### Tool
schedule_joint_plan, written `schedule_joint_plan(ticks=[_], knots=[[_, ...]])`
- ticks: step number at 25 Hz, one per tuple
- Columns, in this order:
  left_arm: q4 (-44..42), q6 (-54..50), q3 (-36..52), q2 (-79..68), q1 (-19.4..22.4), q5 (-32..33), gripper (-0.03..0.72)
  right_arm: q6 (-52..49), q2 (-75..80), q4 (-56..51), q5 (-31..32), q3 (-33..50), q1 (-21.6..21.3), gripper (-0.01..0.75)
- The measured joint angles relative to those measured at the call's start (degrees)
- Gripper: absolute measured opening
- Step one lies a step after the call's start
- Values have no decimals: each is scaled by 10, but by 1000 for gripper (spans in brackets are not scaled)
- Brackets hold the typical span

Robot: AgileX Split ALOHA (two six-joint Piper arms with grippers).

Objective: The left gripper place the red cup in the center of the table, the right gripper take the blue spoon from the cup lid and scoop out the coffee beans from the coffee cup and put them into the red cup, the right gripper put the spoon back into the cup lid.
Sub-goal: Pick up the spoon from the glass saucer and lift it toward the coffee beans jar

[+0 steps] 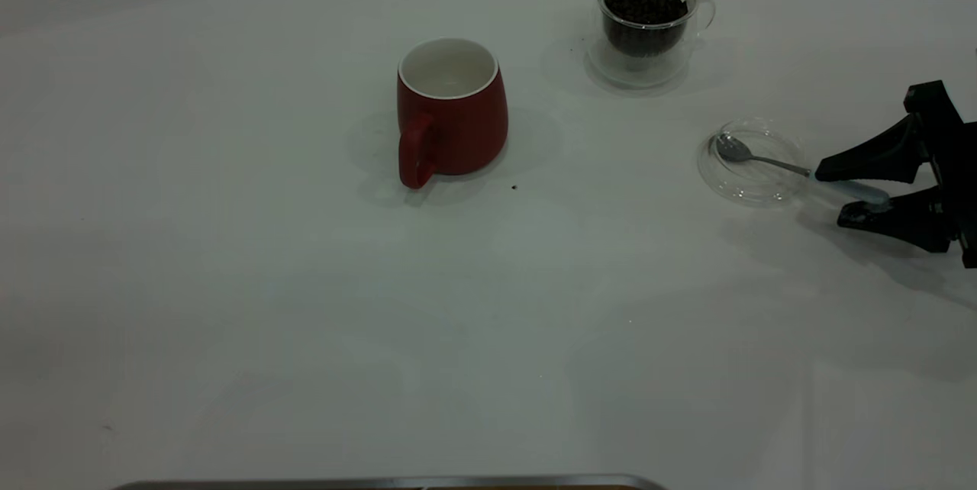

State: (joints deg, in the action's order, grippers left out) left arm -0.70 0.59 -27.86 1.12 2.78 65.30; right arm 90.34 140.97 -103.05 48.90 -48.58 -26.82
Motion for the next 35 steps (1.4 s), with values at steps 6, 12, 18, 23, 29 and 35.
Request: schedule_joint_plan(ticks=[6,12,18,23,29,35], knots=[[0,0,0,0,0,0,593,-5,0,0,3,-4,0,464],[0,0,0,0,0,0,593,-5,3,0,4,-4,0,464],[0,0,0,0,0,0,593,-7,7,3,4,-4,0,462],[0,0,0,0,0,0,593,-7,7,1,4,-4,0,410],[0,0,0,0,0,0,593,-7,7,1,4,-4,0,265],[0,0,0,0,0,0,593,-7,7,1,18,-4,0,180]])
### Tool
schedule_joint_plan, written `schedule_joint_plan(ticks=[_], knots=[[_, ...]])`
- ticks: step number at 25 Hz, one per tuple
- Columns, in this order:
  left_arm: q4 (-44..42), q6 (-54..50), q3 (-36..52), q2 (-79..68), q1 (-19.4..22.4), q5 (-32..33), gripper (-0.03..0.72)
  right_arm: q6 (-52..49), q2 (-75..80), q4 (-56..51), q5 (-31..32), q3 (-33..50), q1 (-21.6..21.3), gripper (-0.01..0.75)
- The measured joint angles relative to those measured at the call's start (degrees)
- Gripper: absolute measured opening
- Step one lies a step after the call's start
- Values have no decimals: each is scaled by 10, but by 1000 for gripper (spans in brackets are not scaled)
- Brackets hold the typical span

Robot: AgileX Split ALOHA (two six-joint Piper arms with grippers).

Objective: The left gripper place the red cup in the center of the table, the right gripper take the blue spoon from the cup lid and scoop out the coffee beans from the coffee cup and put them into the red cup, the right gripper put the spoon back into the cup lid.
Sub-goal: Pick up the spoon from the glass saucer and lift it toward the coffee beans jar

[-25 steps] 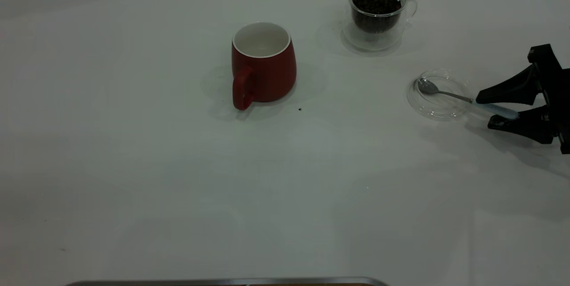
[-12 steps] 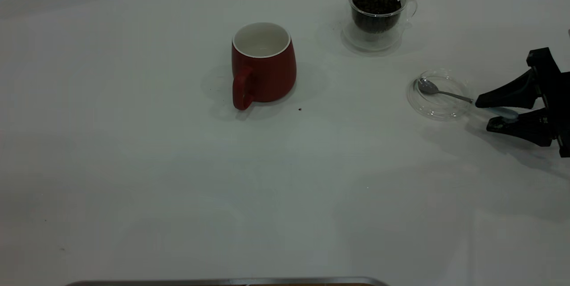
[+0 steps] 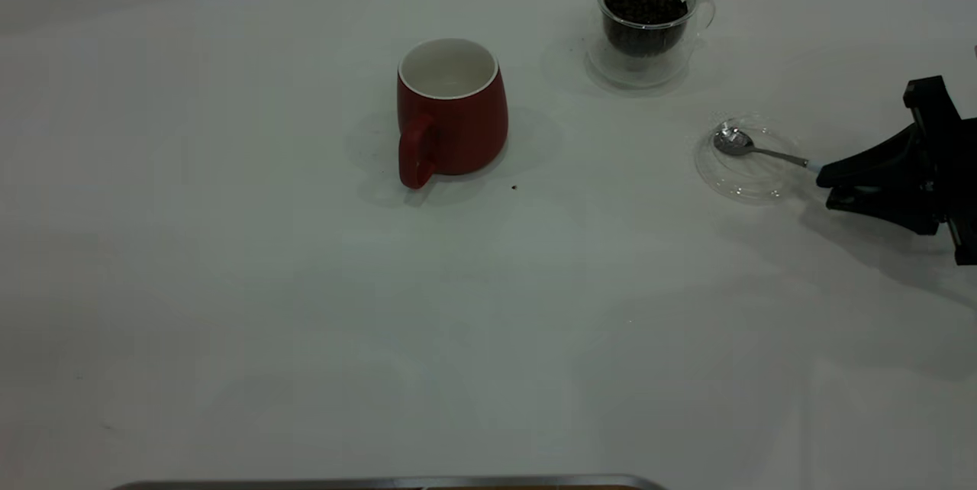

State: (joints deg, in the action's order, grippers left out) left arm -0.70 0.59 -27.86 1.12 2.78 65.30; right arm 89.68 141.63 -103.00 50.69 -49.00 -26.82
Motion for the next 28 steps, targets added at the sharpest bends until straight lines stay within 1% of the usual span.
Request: schedule_joint_plan(ticks=[7,14,21,28], knots=[[0,0,0,0,0,0,593,1,0,12,21,0,0,117],[0,0,0,0,0,0,593,-9,-1,28,28,0,0,116],[0,0,0,0,0,0,593,-61,-19,80,23,0,0,112],[0,0,0,0,0,0,593,-108,-74,123,15,0,0,111]])
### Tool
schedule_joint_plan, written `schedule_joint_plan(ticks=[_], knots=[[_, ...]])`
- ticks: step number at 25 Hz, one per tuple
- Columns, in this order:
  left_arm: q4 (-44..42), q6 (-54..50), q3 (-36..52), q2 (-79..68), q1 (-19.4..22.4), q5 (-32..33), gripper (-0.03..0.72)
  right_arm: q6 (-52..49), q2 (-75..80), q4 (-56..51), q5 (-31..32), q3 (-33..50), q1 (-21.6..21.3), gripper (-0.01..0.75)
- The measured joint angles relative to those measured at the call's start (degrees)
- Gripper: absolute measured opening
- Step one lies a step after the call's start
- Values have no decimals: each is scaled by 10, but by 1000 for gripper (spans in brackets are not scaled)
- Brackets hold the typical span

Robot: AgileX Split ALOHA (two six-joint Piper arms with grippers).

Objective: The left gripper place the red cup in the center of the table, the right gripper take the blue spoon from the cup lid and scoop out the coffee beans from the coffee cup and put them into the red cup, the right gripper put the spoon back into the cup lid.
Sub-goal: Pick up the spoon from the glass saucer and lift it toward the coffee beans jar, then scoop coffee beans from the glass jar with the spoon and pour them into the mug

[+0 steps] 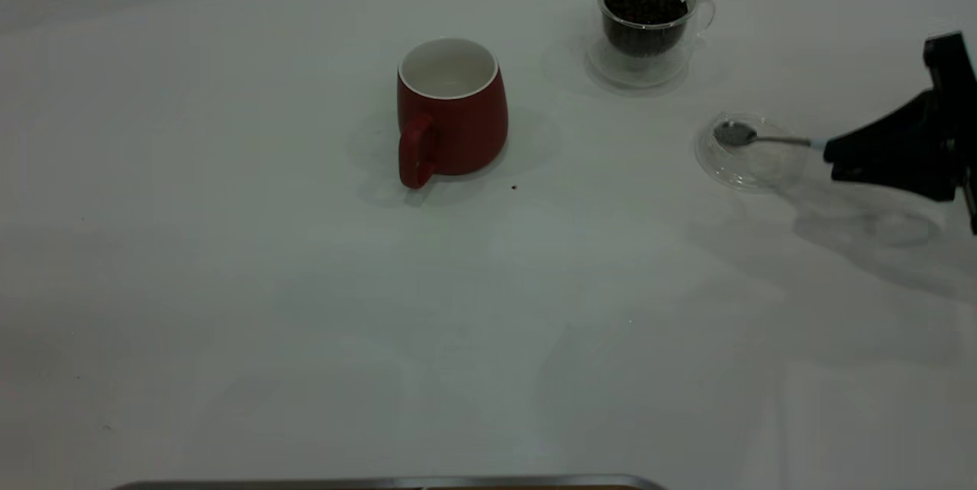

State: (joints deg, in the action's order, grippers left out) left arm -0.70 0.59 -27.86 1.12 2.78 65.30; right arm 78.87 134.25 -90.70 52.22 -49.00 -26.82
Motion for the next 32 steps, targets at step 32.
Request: schedule_joint_plan(ticks=[32], knots=[[0,0,0,0,0,0,593,-558,-1,430,42,-491,160,108]])
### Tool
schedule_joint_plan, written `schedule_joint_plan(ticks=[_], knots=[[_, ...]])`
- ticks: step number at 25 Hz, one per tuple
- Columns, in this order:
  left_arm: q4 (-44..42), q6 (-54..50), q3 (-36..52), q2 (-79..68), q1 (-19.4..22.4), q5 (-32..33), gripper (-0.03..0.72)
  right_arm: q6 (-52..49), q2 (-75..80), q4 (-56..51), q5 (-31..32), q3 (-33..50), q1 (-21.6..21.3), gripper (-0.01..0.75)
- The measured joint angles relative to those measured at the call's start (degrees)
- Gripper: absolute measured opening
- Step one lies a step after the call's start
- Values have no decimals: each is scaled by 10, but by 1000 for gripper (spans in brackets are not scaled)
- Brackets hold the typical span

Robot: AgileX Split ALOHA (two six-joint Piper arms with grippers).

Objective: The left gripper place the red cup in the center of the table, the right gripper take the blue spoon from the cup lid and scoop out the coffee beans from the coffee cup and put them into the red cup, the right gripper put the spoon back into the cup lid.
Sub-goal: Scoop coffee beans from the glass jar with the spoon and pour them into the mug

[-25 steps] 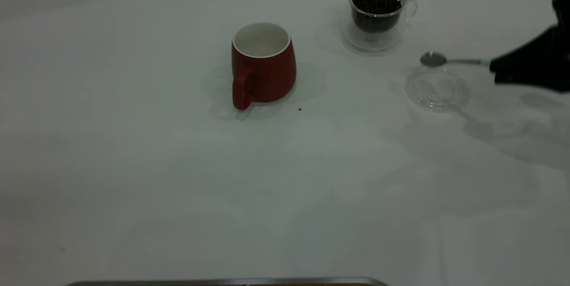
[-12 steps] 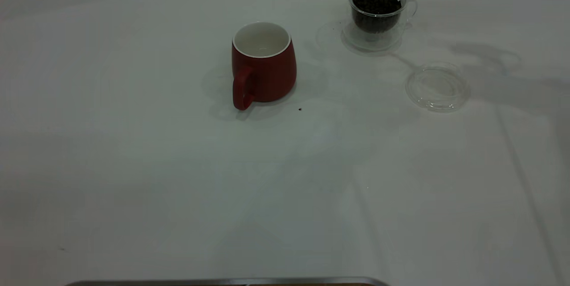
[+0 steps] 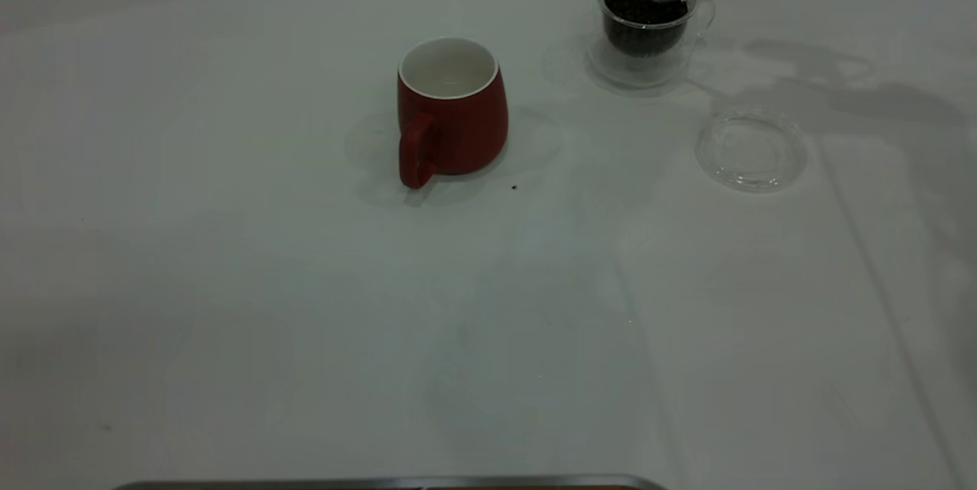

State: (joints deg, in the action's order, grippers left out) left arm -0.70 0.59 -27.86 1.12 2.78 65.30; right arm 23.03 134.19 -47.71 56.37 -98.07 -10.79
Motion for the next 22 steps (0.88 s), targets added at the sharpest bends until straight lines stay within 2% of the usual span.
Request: schedule_joint_plan(ticks=[7,14,22], knots=[[0,0,0,0,0,0,593,-49,27,43,29,-55,0,108],[0,0,0,0,0,0,593,-67,29,51,28,-57,2,108],[0,0,0,0,0,0,593,-77,56,46,22,-63,24,108]])
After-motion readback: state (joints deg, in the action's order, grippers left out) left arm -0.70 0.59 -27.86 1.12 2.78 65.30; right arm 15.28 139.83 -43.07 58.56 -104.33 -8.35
